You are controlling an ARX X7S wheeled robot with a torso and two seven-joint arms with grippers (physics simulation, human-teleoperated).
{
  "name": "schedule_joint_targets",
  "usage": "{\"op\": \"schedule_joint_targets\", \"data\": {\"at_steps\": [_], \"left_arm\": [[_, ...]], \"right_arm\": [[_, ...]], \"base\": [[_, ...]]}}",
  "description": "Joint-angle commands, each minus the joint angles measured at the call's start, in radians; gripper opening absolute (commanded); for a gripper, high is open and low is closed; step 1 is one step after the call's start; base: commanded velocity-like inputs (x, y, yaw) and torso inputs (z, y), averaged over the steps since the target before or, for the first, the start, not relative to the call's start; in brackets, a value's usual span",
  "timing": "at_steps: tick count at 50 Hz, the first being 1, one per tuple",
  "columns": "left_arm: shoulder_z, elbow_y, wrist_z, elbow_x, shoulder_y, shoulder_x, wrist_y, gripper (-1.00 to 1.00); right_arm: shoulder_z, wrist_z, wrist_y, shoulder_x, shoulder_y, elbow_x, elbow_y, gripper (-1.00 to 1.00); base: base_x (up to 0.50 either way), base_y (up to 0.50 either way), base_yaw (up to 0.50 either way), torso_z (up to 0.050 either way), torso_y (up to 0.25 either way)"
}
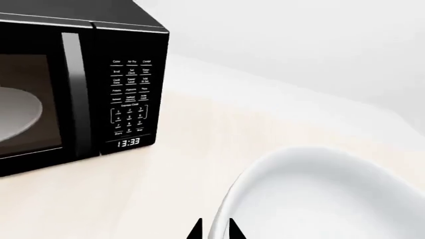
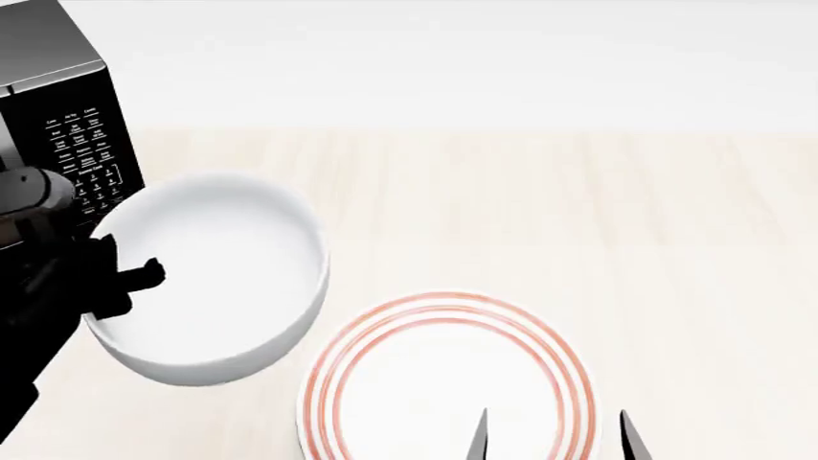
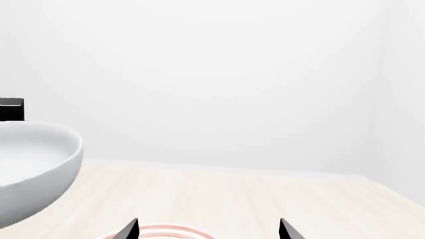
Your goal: Pick up the white bowl and put it on the plate.
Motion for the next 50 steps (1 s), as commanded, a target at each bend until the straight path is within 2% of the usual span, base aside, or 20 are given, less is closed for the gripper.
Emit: {"op": "schedule_joint_targets", "data": {"at_steps": [1, 21, 35, 50], "left_arm": [[0.136, -0.06, -0.102, -0.165, -0.024, 0.005, 0.04, -1.0], [0.368, -0.286, -0.228, -0.393, -0.067, 0.004, 0.238, -1.0], [0.533, -0.357, -0.296, -0.535, -0.097, 0.004, 0.33, -1.0], [0.696, -0.523, -0.32, -0.646, -0.149, 0.003, 0.491, -1.0]], "right_arm": [[-0.004, 0.003, -0.001, 0.003, 0.001, 0.0, 0.0, 1.0], [0.001, 0.007, -0.009, 0.011, -0.002, 0.011, -0.001, 1.0], [-0.002, 0.01, -0.006, 0.016, -0.001, 0.014, -0.01, 1.0], [-0.011, 0.009, -0.014, 0.015, 0.003, 0.015, 0.01, 1.0]], "base": [[0.0, 0.0, 0.0, 0.0, 0.0], [0.0, 0.0, 0.0, 0.0, 0.001], [0.0, 0.0, 0.0, 0.0, 0.001], [0.0, 0.0, 0.0, 0.0, 0.001]]}}
